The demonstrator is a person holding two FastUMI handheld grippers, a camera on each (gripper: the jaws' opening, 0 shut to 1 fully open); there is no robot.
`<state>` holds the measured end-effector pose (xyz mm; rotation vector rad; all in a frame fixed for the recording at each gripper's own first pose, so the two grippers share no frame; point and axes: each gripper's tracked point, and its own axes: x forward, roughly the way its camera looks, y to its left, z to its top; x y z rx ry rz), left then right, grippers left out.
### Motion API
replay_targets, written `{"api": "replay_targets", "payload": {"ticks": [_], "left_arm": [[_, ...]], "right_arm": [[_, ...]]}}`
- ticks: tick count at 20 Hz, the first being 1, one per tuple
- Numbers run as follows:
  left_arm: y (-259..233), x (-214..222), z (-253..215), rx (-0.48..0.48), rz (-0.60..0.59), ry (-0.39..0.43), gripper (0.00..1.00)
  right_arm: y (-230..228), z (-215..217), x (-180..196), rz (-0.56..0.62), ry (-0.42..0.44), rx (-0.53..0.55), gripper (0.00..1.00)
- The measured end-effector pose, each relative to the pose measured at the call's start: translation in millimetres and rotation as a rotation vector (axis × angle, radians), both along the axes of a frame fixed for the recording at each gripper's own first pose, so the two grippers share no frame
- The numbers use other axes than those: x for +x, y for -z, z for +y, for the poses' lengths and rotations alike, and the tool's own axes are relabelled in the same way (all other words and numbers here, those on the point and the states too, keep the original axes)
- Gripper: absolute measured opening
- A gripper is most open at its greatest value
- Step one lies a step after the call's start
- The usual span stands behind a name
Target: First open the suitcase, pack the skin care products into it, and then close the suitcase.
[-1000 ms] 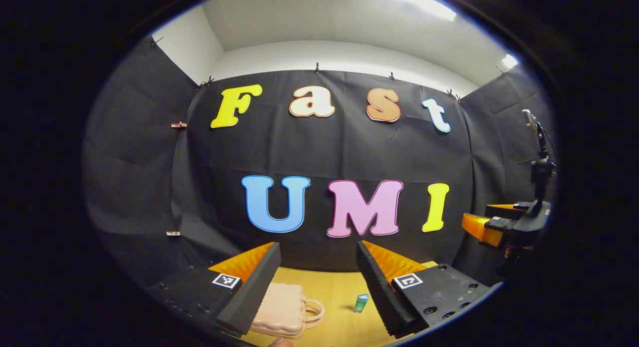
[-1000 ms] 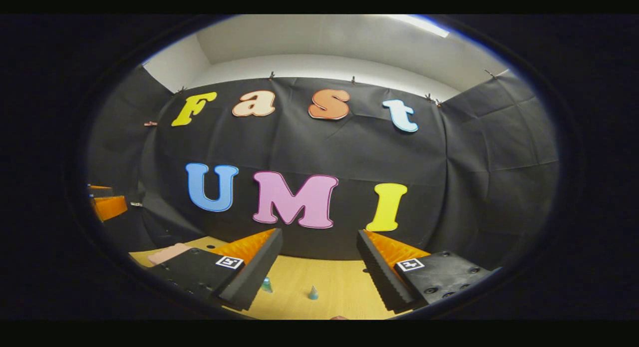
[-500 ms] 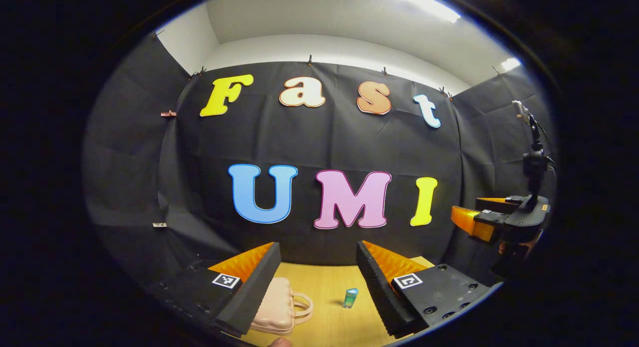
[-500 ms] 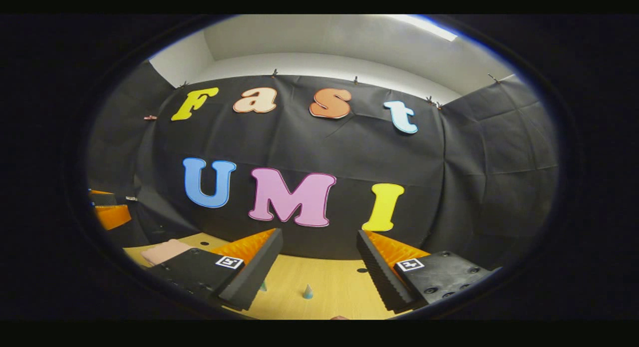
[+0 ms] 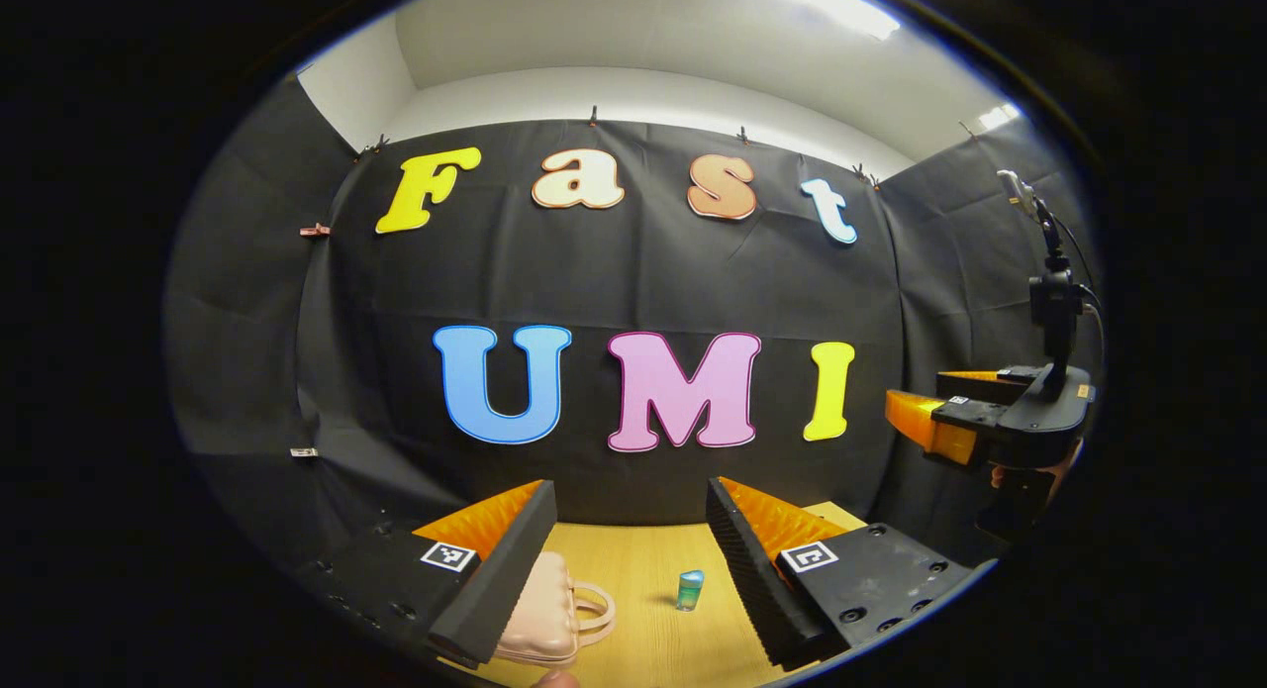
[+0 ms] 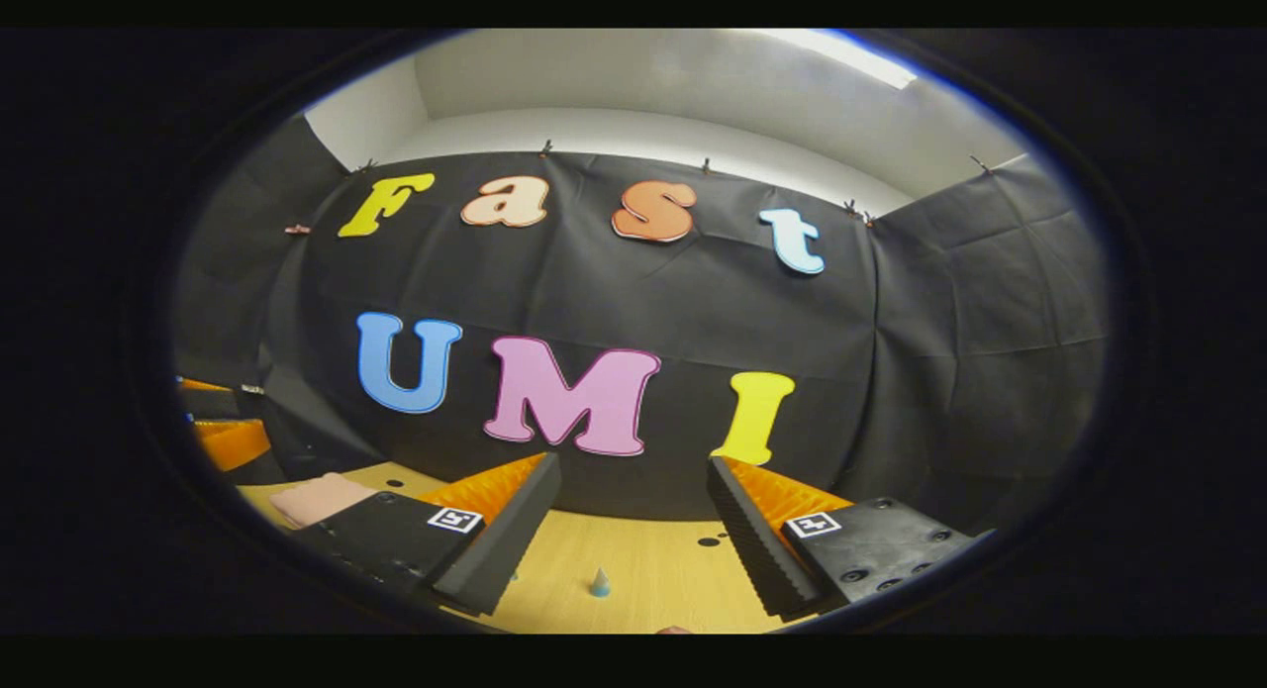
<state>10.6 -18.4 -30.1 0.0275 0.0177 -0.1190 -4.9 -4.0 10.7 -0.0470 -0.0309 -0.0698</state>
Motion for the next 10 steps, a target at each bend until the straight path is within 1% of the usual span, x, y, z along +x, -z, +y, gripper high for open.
{"api": "replay_targets", "payload": {"ticks": [4,8,10], "left_arm": [[-3.1,4.9,-3.6,0.003,-0.006,0.005,0.96],[-10.2,13.0,-9.9,-0.036,-0.007,0.0,0.96],[-14.5,16.4,-8.2,-0.037,-0.016,-0.004,0.96]], "right_arm": [[-13.4,3.9,2.0,-0.05,-0.013,0.026,0.95],[-13.1,5.5,5.1,-0.043,-0.028,0.037,0.95],[-14.5,4.1,5.4,-0.046,-0.032,0.051,0.95]]}}
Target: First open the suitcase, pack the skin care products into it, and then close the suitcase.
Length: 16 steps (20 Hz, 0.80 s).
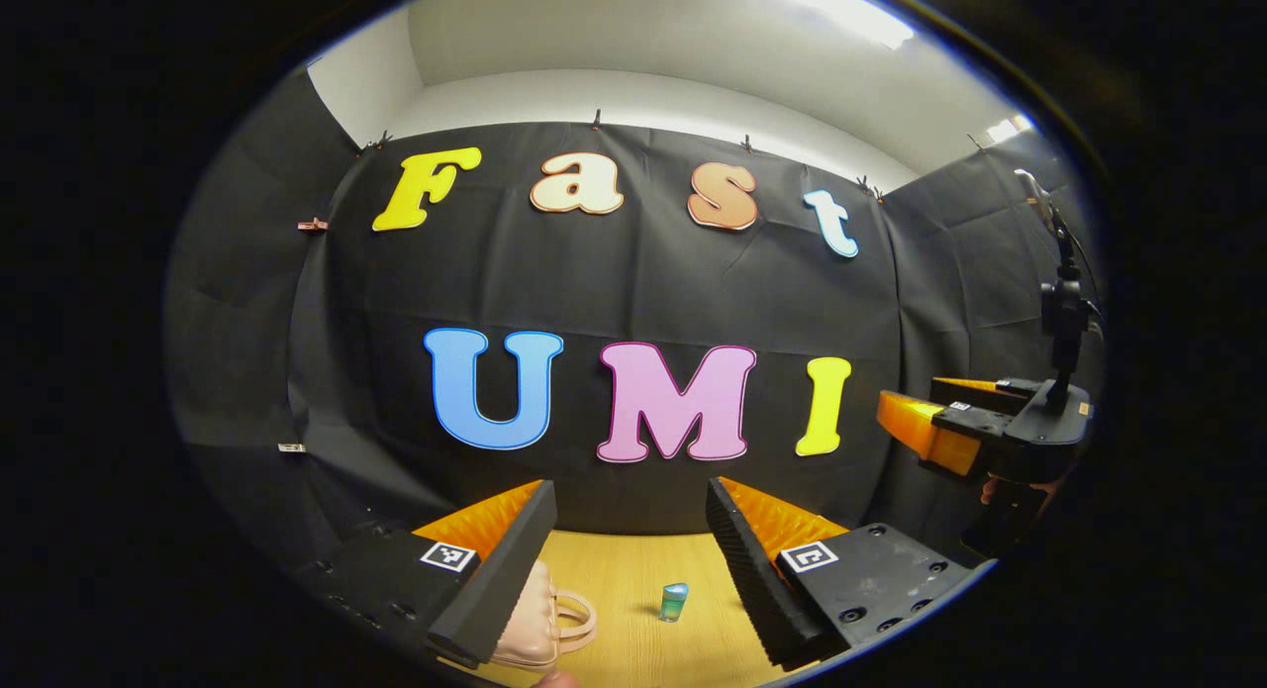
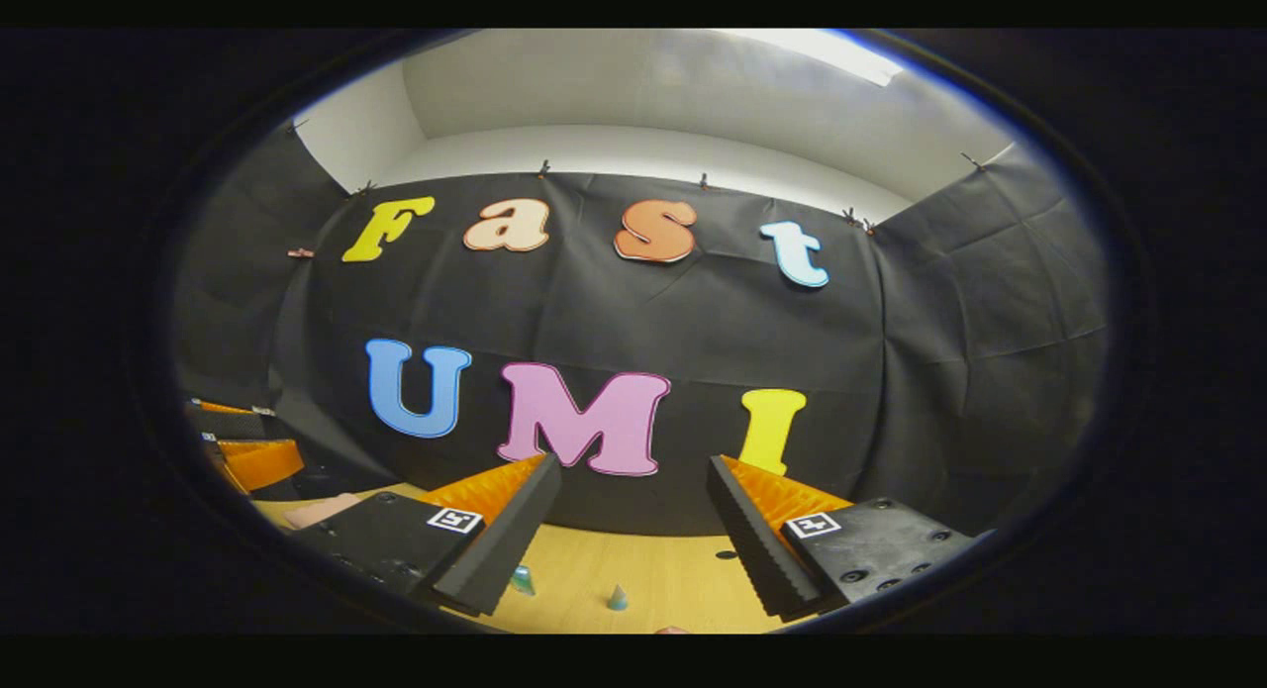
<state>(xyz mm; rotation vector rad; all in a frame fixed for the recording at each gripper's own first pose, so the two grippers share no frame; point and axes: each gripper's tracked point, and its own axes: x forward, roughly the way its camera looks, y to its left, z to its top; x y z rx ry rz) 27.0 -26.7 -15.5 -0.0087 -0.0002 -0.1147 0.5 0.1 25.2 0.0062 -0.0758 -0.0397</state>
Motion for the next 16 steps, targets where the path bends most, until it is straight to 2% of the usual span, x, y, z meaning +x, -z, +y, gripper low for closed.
{"api": "replay_targets", "payload": {"ticks": [8,16], "left_arm": [[10.1,3.2,-11.3,0.014,0.014,0.021,0.96],[10.2,12.9,-4.7,0.008,0.018,-0.004,0.96]], "right_arm": [[-5.9,-8.9,-0.4,-0.023,0.011,-0.004,0.94],[-0.7,-18.4,0.5,-0.015,0.04,-0.007,0.94]]}}
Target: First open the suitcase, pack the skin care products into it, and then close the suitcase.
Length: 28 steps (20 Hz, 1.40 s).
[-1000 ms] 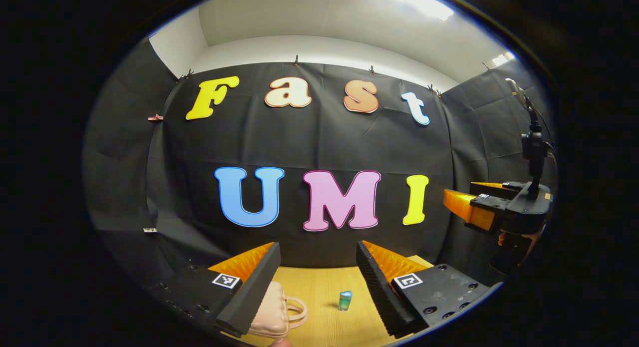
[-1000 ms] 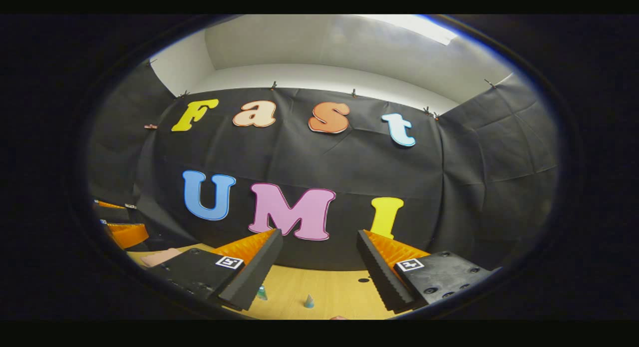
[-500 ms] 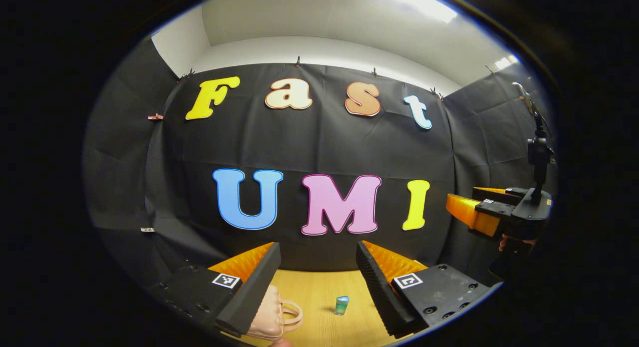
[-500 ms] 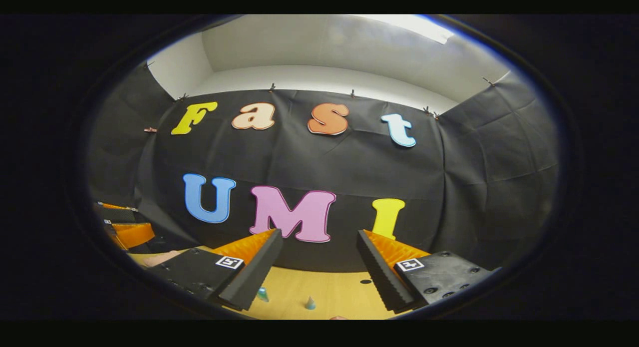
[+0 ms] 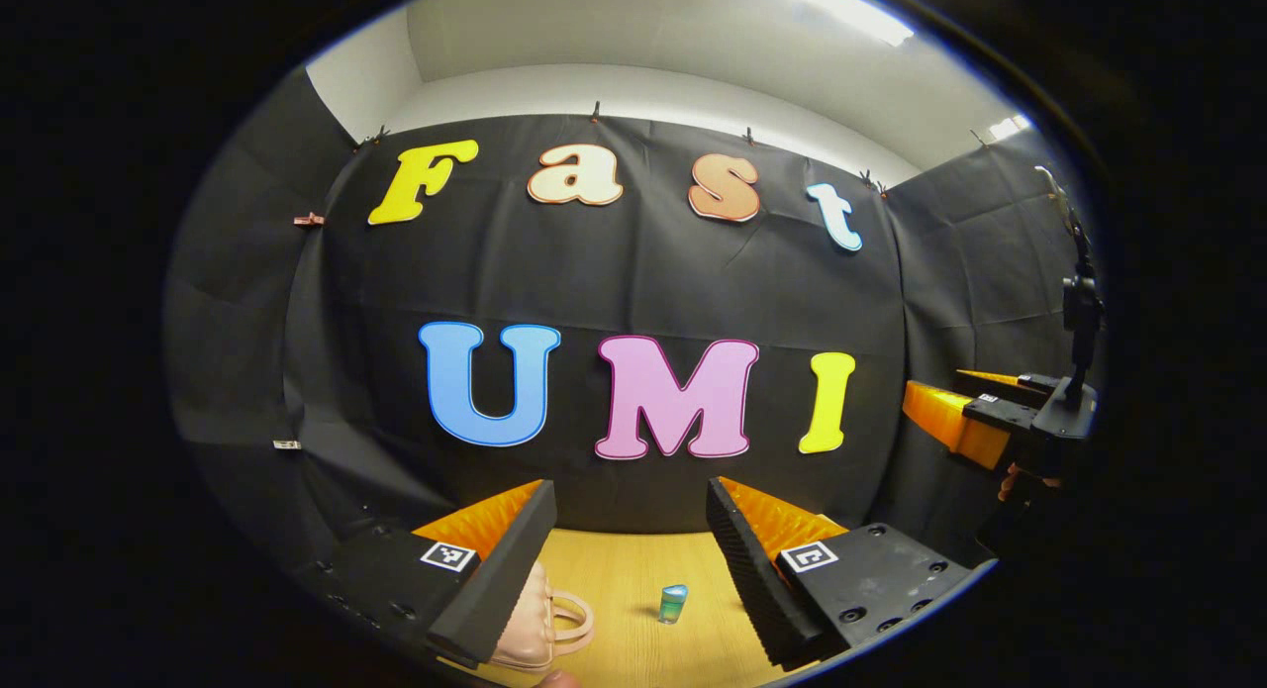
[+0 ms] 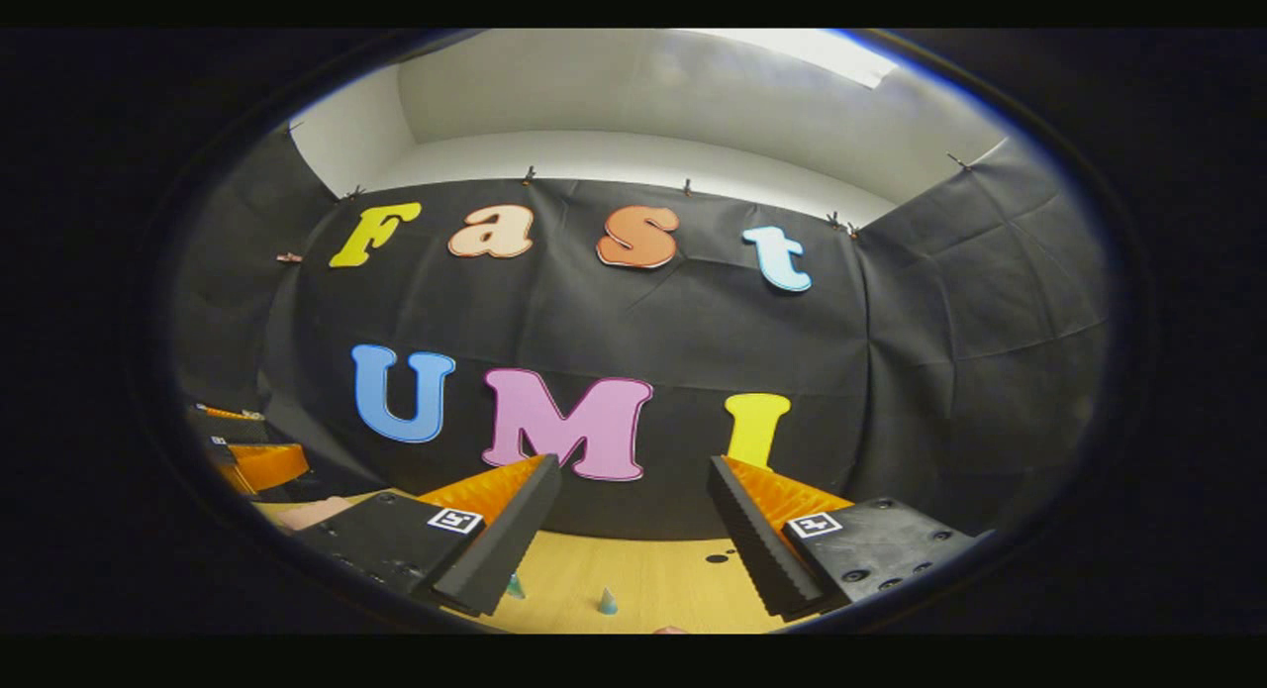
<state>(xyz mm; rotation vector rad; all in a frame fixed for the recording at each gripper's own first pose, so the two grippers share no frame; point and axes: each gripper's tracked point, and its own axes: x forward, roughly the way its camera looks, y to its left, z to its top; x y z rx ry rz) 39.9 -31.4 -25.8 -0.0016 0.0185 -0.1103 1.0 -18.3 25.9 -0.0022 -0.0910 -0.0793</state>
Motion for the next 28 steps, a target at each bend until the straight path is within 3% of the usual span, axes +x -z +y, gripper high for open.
{"api": "replay_targets", "payload": {"ticks": [28], "left_arm": [[6.5,-15.8,-9.2,0.054,0.007,0.027,0.96]], "right_arm": [[0.3,-0.7,-5.4,-0.01,-0.008,-0.024,0.95]]}}
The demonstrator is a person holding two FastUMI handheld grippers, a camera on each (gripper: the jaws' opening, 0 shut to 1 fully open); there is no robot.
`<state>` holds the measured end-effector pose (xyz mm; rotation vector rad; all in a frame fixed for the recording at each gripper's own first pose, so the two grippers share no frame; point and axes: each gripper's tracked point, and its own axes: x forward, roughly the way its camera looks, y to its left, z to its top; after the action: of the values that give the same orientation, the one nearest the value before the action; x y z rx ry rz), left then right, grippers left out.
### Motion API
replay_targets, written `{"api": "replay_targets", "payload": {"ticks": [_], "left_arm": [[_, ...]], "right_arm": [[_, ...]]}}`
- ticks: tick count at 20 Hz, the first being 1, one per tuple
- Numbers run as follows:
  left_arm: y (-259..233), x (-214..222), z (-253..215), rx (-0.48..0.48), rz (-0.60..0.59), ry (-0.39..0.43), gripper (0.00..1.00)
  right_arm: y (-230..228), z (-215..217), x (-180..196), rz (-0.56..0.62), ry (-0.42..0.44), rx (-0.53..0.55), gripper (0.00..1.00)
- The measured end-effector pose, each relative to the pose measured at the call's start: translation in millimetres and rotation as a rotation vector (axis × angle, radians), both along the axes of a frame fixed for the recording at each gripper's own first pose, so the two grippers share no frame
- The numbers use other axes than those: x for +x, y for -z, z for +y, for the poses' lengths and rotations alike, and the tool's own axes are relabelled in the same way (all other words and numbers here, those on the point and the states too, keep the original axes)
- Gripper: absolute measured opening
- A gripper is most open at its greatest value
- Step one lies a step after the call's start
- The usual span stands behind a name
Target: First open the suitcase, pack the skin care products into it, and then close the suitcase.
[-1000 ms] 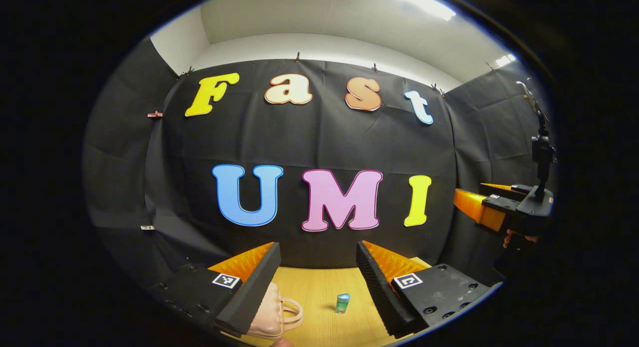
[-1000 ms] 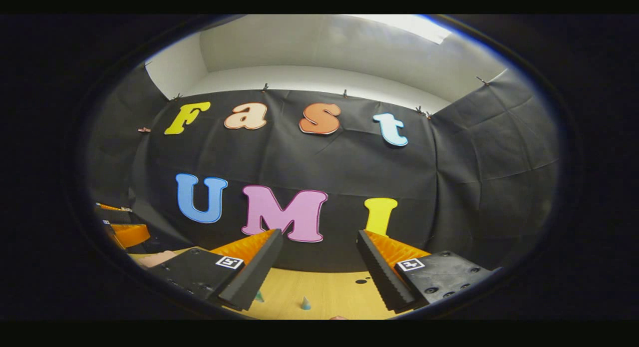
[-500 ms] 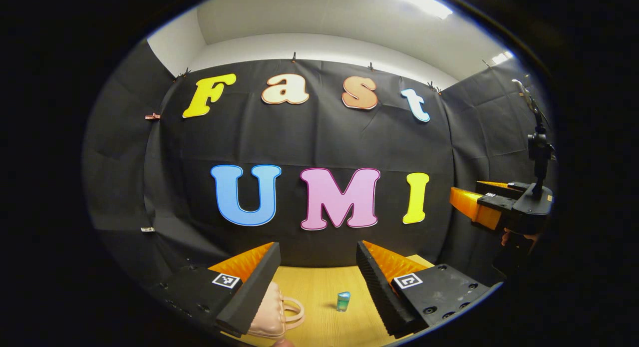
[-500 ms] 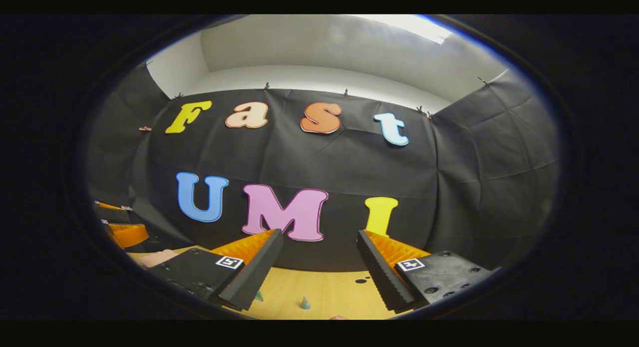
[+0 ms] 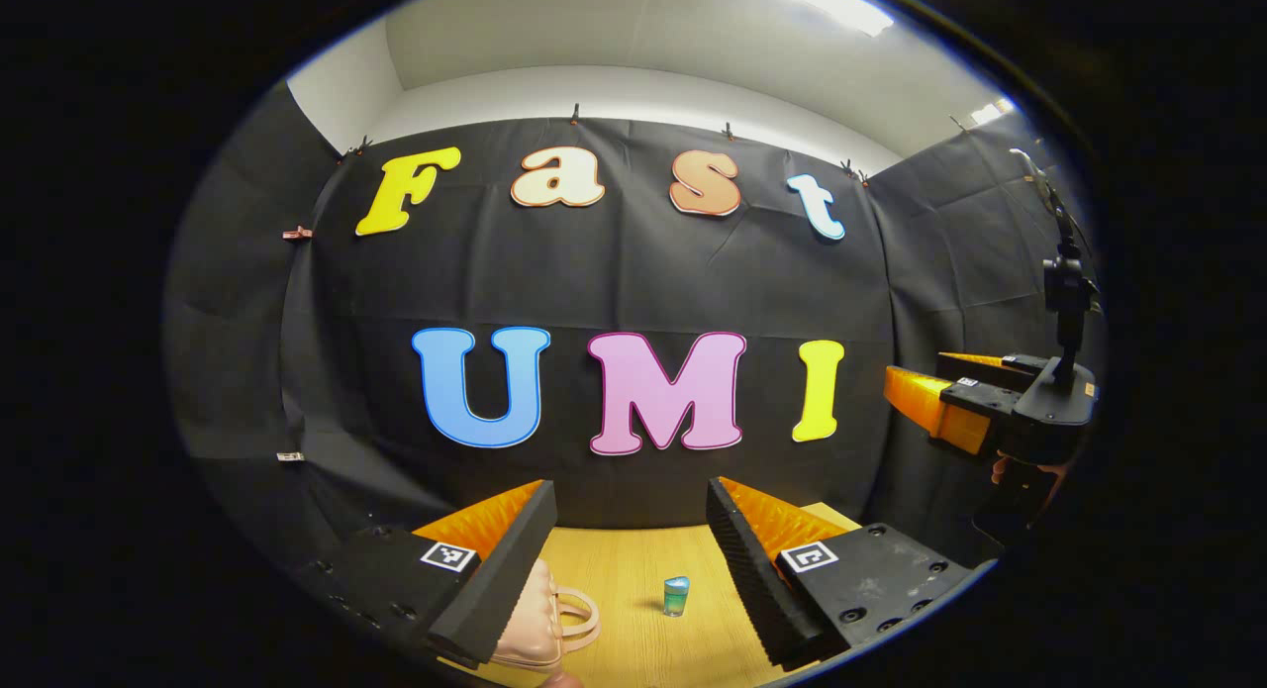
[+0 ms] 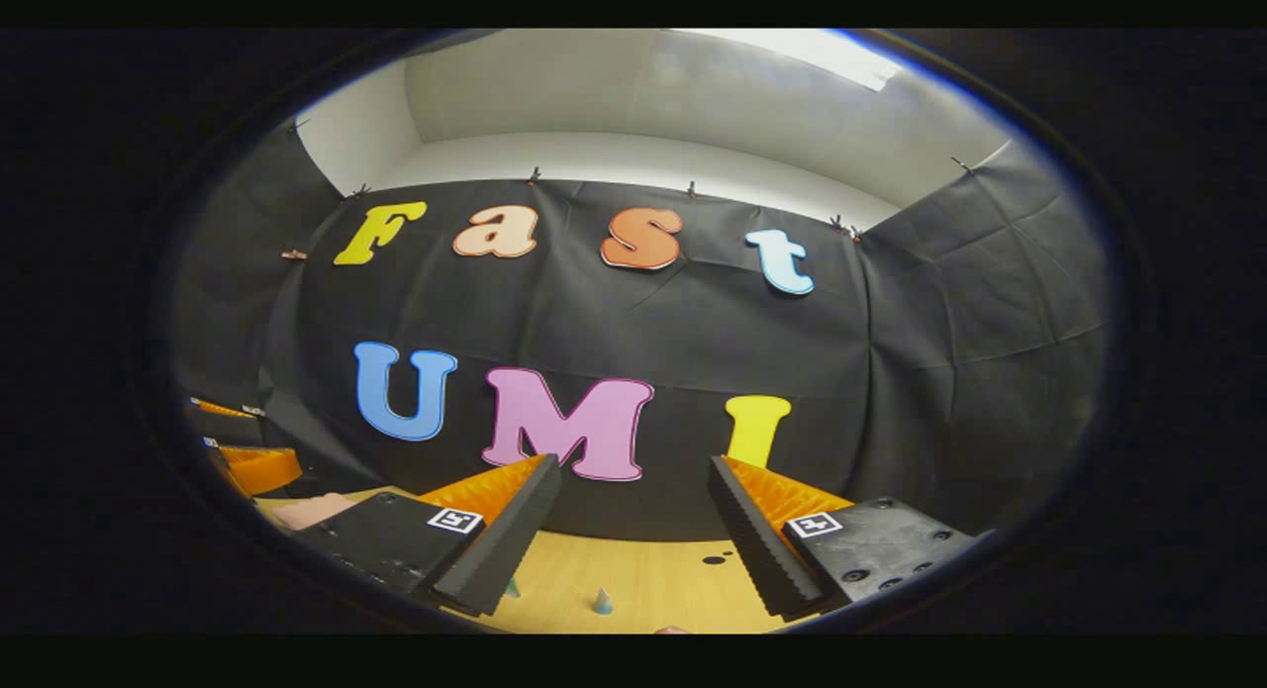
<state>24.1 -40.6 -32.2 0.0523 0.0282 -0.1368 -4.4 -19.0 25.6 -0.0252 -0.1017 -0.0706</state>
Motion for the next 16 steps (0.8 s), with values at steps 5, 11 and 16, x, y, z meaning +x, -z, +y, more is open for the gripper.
{"api": "replay_targets", "payload": {"ticks": [5,11,16], "left_arm": [[4.1,-5.3,-4.1,0.028,-0.001,0.01,0.96],[5.7,-5.1,2.0,0.016,0.0,0.014,0.96],[17.6,8.1,8.1,-0.01,0.052,0.014,0.96]], "right_arm": [[1.4,-1.3,-4.6,0.007,0.004,0.012,0.95],[9.0,2.1,-6.3,0.025,0.003,0.026,0.95],[9.6,6.7,8.1,0.014,0.002,0.003,0.95]]}}
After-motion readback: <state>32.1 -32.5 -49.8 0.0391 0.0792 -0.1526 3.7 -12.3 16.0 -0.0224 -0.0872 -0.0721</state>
